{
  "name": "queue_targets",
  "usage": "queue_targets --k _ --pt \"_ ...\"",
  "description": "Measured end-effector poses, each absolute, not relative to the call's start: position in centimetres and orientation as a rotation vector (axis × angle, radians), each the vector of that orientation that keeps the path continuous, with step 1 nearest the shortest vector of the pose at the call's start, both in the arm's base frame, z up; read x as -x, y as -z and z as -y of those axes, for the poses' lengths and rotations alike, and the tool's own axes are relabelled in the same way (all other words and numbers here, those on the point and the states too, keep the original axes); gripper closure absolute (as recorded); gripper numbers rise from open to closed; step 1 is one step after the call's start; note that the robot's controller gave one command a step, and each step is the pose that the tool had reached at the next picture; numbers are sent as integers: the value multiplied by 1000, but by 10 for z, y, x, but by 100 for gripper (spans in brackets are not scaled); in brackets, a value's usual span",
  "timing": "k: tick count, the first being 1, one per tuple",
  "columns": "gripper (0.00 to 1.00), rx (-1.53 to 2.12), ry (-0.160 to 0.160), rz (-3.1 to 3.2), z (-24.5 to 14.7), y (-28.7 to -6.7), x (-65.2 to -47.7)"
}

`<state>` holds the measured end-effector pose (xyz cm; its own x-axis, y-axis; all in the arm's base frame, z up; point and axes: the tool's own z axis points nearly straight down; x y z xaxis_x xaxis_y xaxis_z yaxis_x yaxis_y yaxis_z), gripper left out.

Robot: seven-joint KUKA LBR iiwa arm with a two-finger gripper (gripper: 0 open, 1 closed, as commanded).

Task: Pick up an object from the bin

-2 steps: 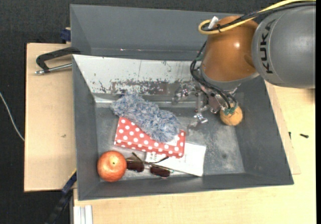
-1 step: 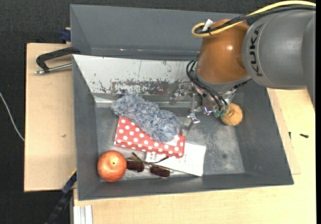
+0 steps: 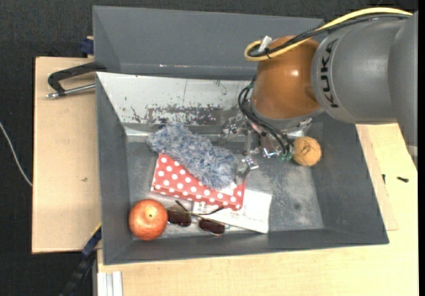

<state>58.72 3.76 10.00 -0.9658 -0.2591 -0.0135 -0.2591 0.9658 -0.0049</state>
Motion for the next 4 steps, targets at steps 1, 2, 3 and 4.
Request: queue_targets --k 1,2,3,4 --pt "100 7 20 -3146 -49 -84 -597" --pt "100 7 18 -3145 -50 -84 -597" --pt "100 7 18 -3146 -50 -84 -596" --pt "100 6 16 -3148 -51 -83 -596"
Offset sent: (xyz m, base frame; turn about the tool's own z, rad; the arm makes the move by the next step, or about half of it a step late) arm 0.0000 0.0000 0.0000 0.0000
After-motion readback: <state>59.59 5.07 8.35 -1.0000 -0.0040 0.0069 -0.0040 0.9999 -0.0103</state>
